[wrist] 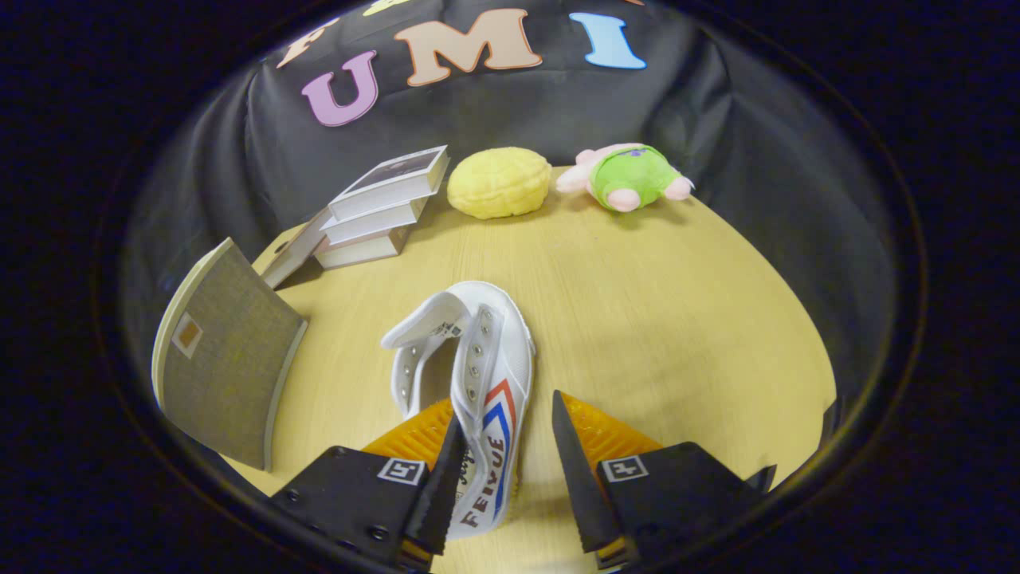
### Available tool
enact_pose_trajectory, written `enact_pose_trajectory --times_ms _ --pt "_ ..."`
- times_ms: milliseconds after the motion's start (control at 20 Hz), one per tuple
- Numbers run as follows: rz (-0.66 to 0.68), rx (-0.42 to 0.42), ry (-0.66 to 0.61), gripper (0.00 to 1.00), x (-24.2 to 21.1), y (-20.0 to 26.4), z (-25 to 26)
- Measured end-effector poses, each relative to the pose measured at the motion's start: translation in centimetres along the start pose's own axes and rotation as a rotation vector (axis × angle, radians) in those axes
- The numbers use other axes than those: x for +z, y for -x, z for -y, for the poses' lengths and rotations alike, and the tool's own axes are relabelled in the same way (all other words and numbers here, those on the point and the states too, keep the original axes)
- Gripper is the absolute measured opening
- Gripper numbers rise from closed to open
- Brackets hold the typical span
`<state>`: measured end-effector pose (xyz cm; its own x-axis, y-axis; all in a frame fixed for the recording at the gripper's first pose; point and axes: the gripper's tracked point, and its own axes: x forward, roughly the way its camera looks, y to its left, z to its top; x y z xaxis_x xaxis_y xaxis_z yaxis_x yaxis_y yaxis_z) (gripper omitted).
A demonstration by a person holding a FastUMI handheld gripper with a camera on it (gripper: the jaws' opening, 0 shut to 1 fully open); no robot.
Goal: Open the storage box then place both shoes into the box .Put the left shoe in first, then the right shoe, with the right side of both shoes facing outward in a uniform manner.
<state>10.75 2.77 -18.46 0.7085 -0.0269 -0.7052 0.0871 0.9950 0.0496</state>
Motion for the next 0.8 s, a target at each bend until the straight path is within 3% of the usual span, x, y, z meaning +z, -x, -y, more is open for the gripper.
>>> enact_pose_trajectory --times_ms 150,250,500,550,800 --pt "-0.037 0.018 -0.068 0.43 -0.7 -1.3 -0.4" --pt "-0.035 0.011 -0.064 0.42 -0.9 -1.2 0.0" --pt "-0.034 0.019 -0.111 0.24 -0.7 -1.4 0.3" --pt "-0.034 0.022 -0.149 0.18 -0.7 -1.3 0.5" --pt "-0.033 0.112 -0.359 0.06 -0.8 -1.3 1.4"
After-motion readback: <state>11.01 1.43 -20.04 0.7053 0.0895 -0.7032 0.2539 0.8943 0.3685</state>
